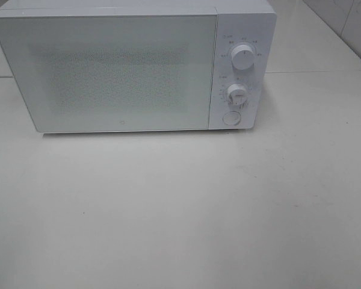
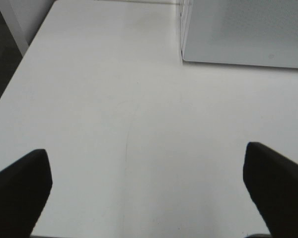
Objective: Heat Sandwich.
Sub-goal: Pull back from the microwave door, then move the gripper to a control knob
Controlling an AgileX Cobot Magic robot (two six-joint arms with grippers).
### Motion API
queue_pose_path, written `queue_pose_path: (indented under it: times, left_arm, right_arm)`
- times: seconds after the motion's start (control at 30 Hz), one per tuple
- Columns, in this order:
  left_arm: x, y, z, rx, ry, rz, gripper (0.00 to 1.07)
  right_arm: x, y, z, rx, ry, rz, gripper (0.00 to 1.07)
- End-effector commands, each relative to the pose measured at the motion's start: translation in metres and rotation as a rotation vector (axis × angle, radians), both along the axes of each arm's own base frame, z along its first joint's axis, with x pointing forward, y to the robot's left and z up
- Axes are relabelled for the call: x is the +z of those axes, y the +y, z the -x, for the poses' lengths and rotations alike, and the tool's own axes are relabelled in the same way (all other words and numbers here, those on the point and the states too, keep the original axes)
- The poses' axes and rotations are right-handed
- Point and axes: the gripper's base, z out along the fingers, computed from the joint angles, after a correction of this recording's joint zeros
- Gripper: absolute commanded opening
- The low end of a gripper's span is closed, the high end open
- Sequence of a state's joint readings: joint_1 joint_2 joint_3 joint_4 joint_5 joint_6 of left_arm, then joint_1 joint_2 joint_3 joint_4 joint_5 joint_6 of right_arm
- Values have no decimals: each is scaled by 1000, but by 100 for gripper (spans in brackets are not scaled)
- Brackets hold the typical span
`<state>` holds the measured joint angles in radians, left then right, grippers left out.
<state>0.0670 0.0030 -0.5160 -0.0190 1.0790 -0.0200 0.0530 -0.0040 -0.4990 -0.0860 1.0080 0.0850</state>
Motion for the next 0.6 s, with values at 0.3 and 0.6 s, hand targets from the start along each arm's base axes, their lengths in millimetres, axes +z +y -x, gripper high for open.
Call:
queue_pose_path:
  times: [0.3,0.6]
  left_arm:
    - [0,-1,5,2,-42,-1,100]
    - [0,-1,5,2,-42,-1,100]
  right_arm:
    - [1,0,3,-3,-37,10,75]
    - [1,0,3,-3,-37,10,75]
